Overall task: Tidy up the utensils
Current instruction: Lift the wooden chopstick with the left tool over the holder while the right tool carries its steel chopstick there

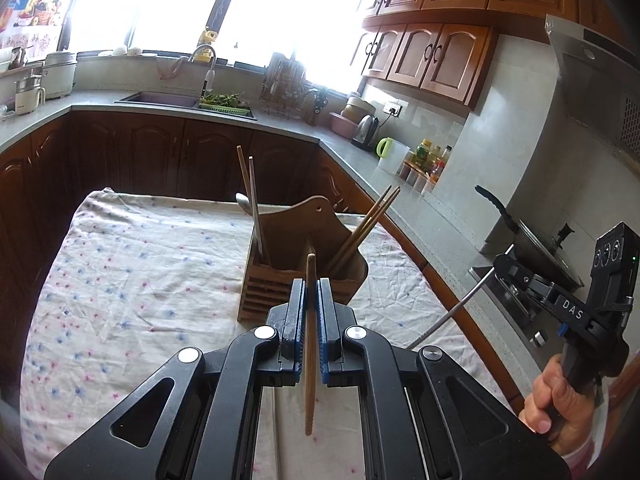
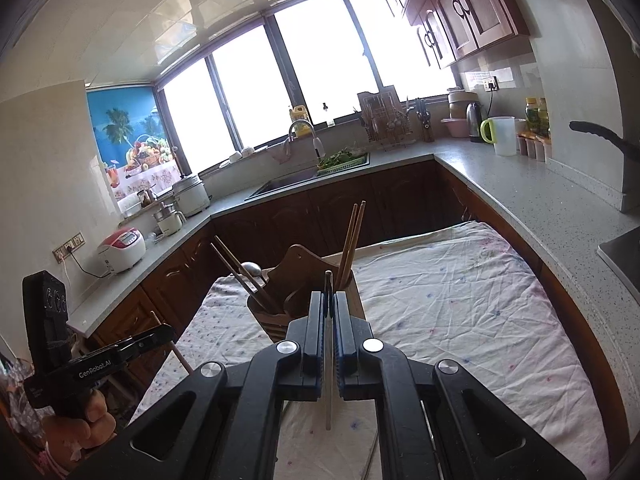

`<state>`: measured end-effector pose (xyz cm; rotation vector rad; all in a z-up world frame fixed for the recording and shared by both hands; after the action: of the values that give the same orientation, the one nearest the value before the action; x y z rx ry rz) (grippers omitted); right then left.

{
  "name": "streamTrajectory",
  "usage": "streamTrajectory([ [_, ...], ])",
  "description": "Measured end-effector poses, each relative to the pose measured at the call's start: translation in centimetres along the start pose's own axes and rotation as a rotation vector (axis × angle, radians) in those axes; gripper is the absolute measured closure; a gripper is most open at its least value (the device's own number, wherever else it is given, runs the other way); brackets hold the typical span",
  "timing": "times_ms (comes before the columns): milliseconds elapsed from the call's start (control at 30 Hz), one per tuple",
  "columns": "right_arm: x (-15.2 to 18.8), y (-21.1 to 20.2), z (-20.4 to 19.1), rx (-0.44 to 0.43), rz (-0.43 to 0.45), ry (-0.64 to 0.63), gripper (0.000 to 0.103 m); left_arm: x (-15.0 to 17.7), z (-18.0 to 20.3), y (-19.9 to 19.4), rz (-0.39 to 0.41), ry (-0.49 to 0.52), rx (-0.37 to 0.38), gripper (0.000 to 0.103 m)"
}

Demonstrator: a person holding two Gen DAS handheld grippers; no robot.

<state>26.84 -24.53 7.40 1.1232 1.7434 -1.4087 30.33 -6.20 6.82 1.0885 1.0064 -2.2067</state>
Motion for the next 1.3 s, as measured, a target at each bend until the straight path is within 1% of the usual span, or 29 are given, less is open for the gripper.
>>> streamTrajectory([
  [233,-3.5,0.2,-0.5,-0.009,0.067,0.010,0.099,-5.3,0.1,-1.0,0.102,0.034,-0.009,0.099],
  [500,-8.2,1.2,-1.5,-0.012,0.151,0.006,0.099,-11.8,0.1,-1.8,0.244,0.059,-0.014,0.099],
  [633,-9.4,2.8,-1.7,0.002,0.167,0.006,0.099,-14.3,-0.3,-1.6,0.320,0.072,-0.043,0.099],
  [733,-9.5,4.4,-1.6,0.015,0.167,0.011,0.099,-15.3,-1.1,-0.8,0.364,0.080,-0.076,0.099],
  [833,-9.1,5.8,-1.4,0.016,0.155,0.022,0.099,-15.2,-2.2,0.8,0.378,0.077,-0.107,0.099],
  [1000,-7.5,7.9,-0.8,0.023,0.125,0.041,0.099,-12.9,-4.4,3.5,0.363,0.047,-0.133,0.099],
  [1100,-6.3,9.1,-0.6,0.027,0.101,0.047,0.099,-11.2,-5.8,5.0,0.339,0.017,-0.148,0.099],
  [1267,-4.2,10.9,-0.3,0.024,0.047,0.055,0.099,-8.3,-7.0,7.0,0.277,-0.011,-0.158,0.098],
  [1300,-3.8,11.2,-0.4,0.023,0.035,0.053,0.099,-8.0,-6.9,6.8,0.294,0.001,-0.163,0.098],
])
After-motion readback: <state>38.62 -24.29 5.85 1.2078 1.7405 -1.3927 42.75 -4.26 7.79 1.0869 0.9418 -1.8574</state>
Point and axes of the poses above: each gripper's, at about its wrist camera, not at the fingertips, and y roughly the way its jaws point, z to its right, x to its underside, the point moved 10 cm from there along y, roughly the way its jaws point, and after that the axes turned 11 degrees about x, right-handed, at the moved point
